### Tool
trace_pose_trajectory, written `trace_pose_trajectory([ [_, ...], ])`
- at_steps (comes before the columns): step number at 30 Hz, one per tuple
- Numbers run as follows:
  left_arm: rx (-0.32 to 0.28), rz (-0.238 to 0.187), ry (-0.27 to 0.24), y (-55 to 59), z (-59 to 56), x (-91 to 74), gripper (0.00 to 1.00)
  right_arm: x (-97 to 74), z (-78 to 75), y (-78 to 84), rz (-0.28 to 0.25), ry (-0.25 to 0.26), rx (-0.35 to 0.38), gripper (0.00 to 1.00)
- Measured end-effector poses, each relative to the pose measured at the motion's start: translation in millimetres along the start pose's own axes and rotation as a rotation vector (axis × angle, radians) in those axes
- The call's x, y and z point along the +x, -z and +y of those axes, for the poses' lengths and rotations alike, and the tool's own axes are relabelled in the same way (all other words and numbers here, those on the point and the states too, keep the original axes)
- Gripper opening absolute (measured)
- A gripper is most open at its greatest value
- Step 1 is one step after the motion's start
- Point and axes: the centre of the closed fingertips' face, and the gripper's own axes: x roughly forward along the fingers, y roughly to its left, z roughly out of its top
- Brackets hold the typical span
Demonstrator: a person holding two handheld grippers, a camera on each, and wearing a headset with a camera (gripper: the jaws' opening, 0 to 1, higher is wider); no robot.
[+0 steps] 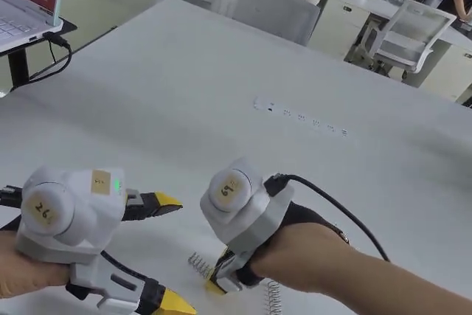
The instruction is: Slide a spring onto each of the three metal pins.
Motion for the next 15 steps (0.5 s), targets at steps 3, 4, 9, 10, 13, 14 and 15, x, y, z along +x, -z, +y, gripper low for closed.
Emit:
trace_pose_trajectory([
  [3,0.004,0.005,0.004,-0.2,-1.3,0.2,0.80,-1.5,-1.8,1.7,-0.005,0.008,-0.016,0.08],
  [4,0.006,0.007,0.005,-0.4,-1.9,0.3,0.80,-2.5,-1.7,2.4,-0.006,0.007,-0.020,0.08],
  [9,0.012,0.015,0.012,-2.0,-4.0,1.2,0.79,-11.9,-0.3,4.0,-0.017,-0.001,-0.036,0.08],
  [10,0.011,0.013,0.014,-3.3,-4.1,1.2,0.78,-13.8,0.2,4.3,-0.017,-0.003,-0.045,0.08],
  [13,0.014,0.017,0.020,-4.9,-4.8,1.3,0.77,-22.0,0.4,5.0,-0.018,-0.006,-0.064,0.08],
  [14,0.015,0.016,0.022,-5.8,-4.8,1.1,0.76,-26.0,1.0,5.0,-0.019,-0.014,-0.075,0.08],
  [15,0.014,0.013,0.024,-6.6,-4.9,1.0,0.75,-28.9,0.9,4.5,-0.023,-0.017,-0.074,0.08],
])
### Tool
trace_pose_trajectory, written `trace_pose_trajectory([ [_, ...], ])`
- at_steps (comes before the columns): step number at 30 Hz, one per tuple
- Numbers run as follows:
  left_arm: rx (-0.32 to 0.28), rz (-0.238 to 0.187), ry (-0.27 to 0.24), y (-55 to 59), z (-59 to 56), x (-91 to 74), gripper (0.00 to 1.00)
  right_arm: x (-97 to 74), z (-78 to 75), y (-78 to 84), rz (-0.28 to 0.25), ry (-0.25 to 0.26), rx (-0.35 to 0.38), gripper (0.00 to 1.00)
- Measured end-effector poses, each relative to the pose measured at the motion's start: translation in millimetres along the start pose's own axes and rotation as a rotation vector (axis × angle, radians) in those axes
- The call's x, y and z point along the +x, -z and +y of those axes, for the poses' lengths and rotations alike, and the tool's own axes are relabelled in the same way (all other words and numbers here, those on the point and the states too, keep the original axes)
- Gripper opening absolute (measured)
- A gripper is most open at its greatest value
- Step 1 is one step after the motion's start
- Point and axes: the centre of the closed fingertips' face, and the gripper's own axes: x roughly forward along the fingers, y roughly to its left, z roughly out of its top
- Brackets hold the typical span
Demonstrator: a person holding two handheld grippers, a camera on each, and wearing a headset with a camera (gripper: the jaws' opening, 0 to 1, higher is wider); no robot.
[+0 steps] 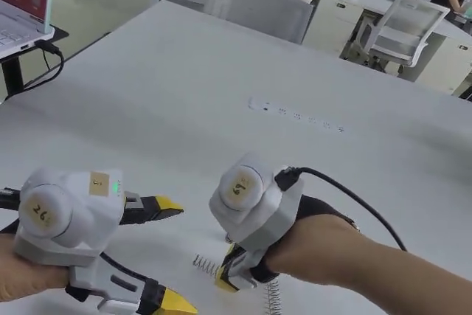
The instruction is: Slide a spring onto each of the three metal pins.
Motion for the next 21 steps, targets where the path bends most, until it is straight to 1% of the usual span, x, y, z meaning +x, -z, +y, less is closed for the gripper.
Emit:
trace_pose_trajectory([
  [6,0.002,-0.006,0.005,-7.5,1.0,-1.0,0.72,-21.9,-3.8,-3.4,-0.023,0.005,-0.035,0.08],
  [9,0.001,-0.019,0.007,-15.2,2.0,-1.6,0.69,-32.8,-5.7,-5.9,-0.036,0.010,-0.049,0.08],
  [12,-0.001,-0.038,0.013,-24.7,0.4,-2.1,0.66,-43.8,-5.1,-9.2,-0.053,-0.003,-0.063,0.08],
  [14,0.004,-0.042,0.018,-29.1,-1.0,-1.9,0.62,-49.5,-3.3,-9.8,-0.056,-0.015,-0.079,0.08],
  [16,0.004,-0.051,0.022,-34.7,-1.8,-1.6,0.61,-53.4,-4.5,-9.3,-0.053,-0.006,-0.095,0.08],
  [17,0.002,-0.060,0.028,-38.3,-2.6,-1.7,0.58,-56.3,-3.5,-9.0,-0.053,-0.011,-0.113,0.08],
  [19,-0.002,-0.071,0.033,-43.3,-3.2,-1.2,0.56,-60.2,-3.6,-8.0,-0.055,-0.009,-0.126,0.08],
  [21,-0.006,-0.080,0.047,-47.2,-5.4,-0.2,0.53,-62.8,-2.1,-6.5,-0.057,-0.019,-0.144,0.08],
])
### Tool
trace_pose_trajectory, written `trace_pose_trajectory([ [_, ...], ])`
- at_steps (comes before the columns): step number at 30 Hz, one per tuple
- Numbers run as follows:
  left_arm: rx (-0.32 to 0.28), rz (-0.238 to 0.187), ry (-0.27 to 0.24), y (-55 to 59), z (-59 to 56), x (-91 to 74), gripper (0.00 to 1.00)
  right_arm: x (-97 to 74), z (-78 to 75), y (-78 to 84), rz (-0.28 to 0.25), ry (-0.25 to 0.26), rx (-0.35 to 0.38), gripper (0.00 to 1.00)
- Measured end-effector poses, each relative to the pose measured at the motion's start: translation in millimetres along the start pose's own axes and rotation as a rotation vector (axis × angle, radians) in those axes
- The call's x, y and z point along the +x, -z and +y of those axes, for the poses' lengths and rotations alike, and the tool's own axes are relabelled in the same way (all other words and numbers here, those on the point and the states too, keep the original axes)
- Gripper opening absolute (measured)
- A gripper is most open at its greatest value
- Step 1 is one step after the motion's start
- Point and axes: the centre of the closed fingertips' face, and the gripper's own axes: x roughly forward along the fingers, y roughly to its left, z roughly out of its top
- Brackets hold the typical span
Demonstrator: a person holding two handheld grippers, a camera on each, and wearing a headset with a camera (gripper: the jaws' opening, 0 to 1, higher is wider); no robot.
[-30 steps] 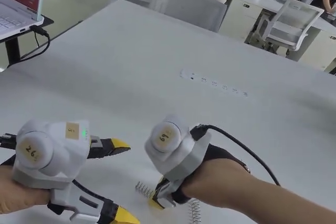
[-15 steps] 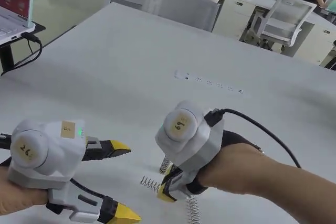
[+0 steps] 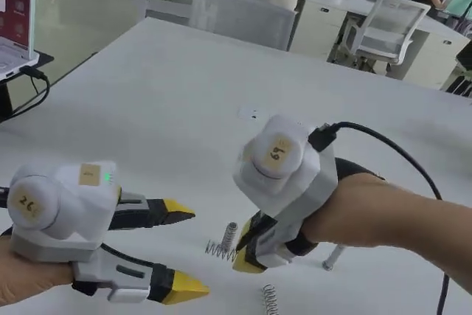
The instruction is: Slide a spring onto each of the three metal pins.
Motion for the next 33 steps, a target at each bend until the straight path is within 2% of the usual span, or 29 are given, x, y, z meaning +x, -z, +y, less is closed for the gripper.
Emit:
trace_pose_trajectory([
  [16,0.017,-0.030,0.082,-21.0,-16.6,12.1,0.29,-15.7,10.8,6.9,-0.001,-0.035,-0.084,0.08],
  [23,0.027,-0.026,0.120,-21.6,-25.1,18.3,0.19,-21.9,16.7,5.5,-0.021,-0.050,-0.116,0.08],
  [33,0.043,-0.021,0.140,-21.7,-31.4,23.7,0.09,-24.4,21.4,8.8,-0.029,-0.047,-0.159,0.08],
])
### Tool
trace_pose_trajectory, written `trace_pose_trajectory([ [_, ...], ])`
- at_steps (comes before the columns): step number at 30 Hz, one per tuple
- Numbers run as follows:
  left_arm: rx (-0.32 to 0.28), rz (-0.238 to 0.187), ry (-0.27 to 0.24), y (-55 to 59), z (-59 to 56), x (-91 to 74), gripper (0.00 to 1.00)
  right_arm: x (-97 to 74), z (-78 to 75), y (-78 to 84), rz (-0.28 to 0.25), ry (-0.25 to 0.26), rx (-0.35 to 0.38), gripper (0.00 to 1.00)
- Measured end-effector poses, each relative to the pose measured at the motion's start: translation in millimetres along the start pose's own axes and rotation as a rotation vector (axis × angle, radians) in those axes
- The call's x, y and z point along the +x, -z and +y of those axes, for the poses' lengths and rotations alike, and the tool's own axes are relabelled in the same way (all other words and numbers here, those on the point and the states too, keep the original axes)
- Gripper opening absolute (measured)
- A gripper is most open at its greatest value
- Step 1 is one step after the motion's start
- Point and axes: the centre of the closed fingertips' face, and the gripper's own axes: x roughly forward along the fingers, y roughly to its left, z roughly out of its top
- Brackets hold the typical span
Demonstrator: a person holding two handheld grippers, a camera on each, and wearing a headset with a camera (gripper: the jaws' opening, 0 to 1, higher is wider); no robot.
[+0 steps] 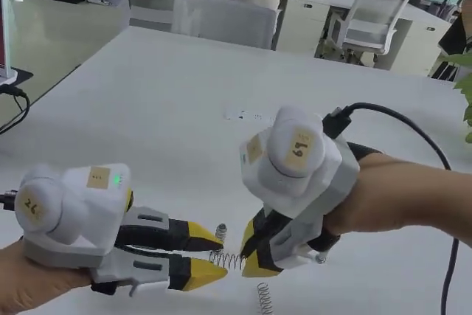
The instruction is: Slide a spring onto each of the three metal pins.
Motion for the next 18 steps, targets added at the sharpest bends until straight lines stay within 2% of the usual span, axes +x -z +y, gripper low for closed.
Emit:
trace_pose_trajectory([
  [11,-0.003,0.023,0.032,4.4,-6.4,3.0,0.03,-1.7,4.9,2.6,0.001,-0.002,-0.044,0.08],
  [18,0.004,0.031,0.048,3.7,-9.1,4.6,0.02,-2.7,6.4,4.5,-0.019,-0.011,-0.030,0.08],
])
